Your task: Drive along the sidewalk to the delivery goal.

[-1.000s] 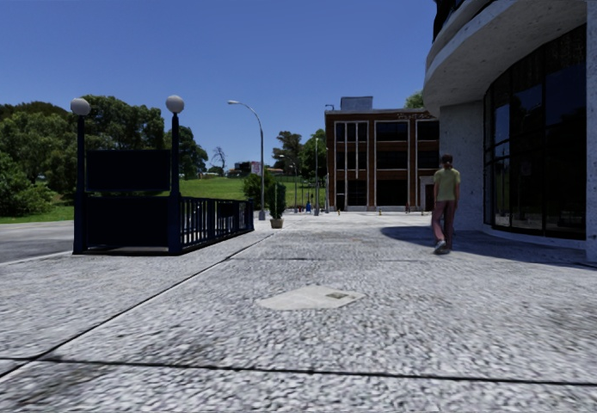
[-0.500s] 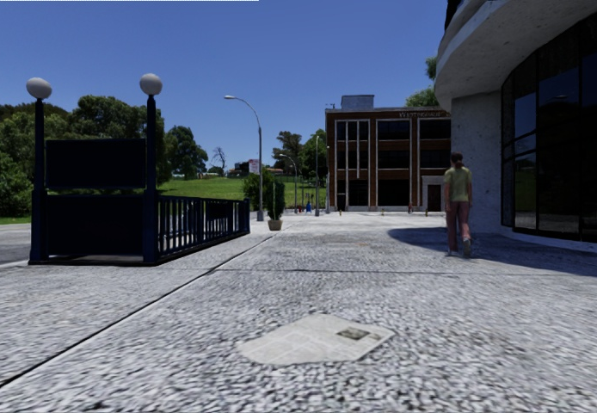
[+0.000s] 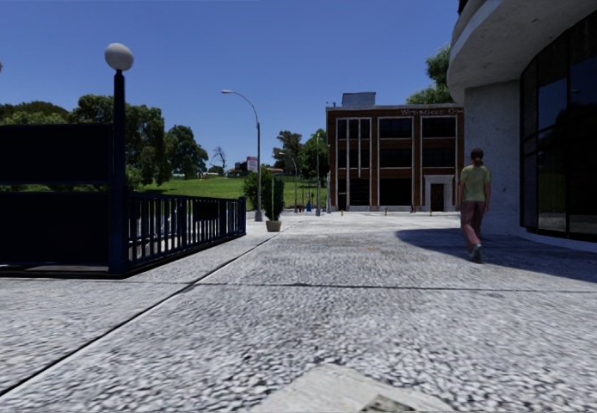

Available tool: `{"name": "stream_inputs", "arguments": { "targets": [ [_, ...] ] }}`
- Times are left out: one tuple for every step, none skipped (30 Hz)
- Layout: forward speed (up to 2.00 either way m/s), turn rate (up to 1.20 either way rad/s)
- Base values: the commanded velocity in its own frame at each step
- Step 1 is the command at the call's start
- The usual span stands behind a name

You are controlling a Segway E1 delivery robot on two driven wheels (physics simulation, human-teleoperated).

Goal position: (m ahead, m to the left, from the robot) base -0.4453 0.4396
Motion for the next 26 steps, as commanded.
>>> {"name": "stream_inputs", "arguments": {
  "targets": [
    [0.00,0.00],
    [0.00,0.00],
    [0.00,0.00],
    [0.00,0.00],
    [0.00,0.00],
    [0.00,0.00],
    [0.00,0.00],
    [0.00,0.00],
    [0.00,0.00],
    [0.00,0.00],
    [0.00,0.00],
    [0.00,0.00],
    [0.00,0.00],
    [0.00,0.00],
    [0.00,0.00],
    [0.00,0.00],
    [0.00,0.00],
    [0.00,0.00],
    [0.00,0.00],
    [0.00,0.00],
    [0.00,0.00],
    [0.00,0.00],
    [0.00,0.00],
    [0.00,0.00],
    [0.00,0.00],
    [0.00,0.00]
  ]
}}
